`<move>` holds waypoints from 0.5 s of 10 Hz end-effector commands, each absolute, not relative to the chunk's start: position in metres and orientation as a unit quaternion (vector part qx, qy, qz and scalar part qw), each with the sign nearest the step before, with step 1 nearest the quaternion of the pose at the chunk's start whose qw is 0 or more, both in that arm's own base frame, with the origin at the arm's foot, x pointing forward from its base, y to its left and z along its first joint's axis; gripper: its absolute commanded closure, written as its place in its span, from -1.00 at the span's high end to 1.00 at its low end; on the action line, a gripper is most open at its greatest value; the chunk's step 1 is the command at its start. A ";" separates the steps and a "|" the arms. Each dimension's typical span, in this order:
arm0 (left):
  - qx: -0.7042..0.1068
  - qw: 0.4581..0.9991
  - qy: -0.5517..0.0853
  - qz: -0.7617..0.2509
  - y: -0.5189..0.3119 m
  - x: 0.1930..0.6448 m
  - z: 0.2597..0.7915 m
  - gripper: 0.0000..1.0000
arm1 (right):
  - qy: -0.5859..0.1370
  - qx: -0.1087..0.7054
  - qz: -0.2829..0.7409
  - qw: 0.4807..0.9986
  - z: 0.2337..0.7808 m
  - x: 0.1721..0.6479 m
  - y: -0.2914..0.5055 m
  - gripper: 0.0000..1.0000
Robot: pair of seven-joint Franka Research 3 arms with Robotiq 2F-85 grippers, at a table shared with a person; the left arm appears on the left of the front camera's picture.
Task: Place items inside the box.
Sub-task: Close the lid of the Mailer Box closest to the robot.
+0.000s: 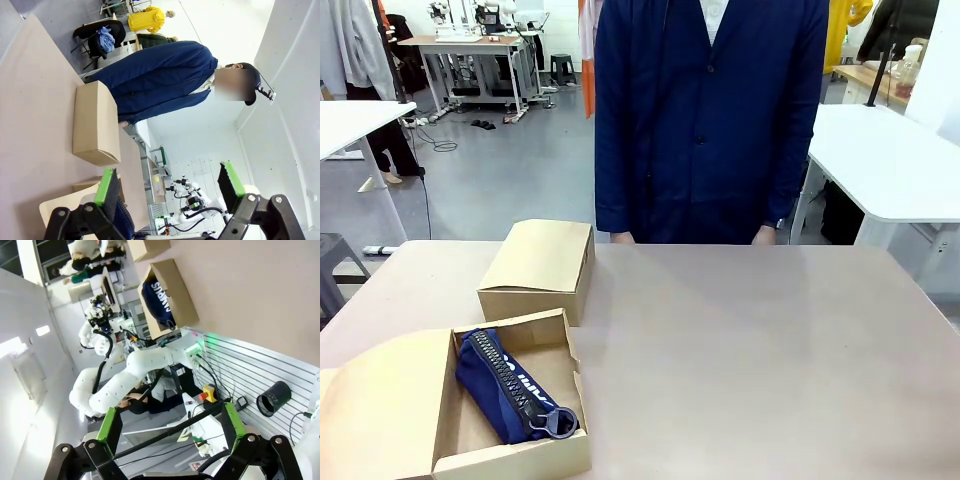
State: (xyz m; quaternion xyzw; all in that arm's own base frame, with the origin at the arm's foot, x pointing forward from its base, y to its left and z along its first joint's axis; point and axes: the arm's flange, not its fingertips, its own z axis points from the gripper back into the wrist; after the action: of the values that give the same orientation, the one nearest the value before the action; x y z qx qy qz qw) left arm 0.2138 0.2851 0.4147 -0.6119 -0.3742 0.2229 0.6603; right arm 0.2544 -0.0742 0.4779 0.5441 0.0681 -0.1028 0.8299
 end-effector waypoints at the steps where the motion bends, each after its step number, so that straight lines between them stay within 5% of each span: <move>1: -0.614 0.652 -0.387 0.216 0.284 0.214 0.416 1.00 | 0.072 0.551 -0.112 0.824 0.483 0.254 -0.073 1.00; 2: -0.612 0.660 -0.374 0.223 0.285 0.214 0.415 1.00 | 0.072 0.551 -0.112 0.824 0.483 0.254 -0.073 1.00; 5: -0.485 0.761 -0.420 -0.093 0.224 0.252 0.417 1.00 | 0.072 0.551 -0.112 0.824 0.483 0.254 -0.073 1.00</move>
State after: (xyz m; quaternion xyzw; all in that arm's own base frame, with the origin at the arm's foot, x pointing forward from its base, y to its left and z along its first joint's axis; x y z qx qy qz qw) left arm 0.2452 0.2415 0.4219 -0.5534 -0.3746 0.0436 0.7426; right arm 0.2547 -0.0730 0.4776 0.5429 0.0695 -0.1025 0.8306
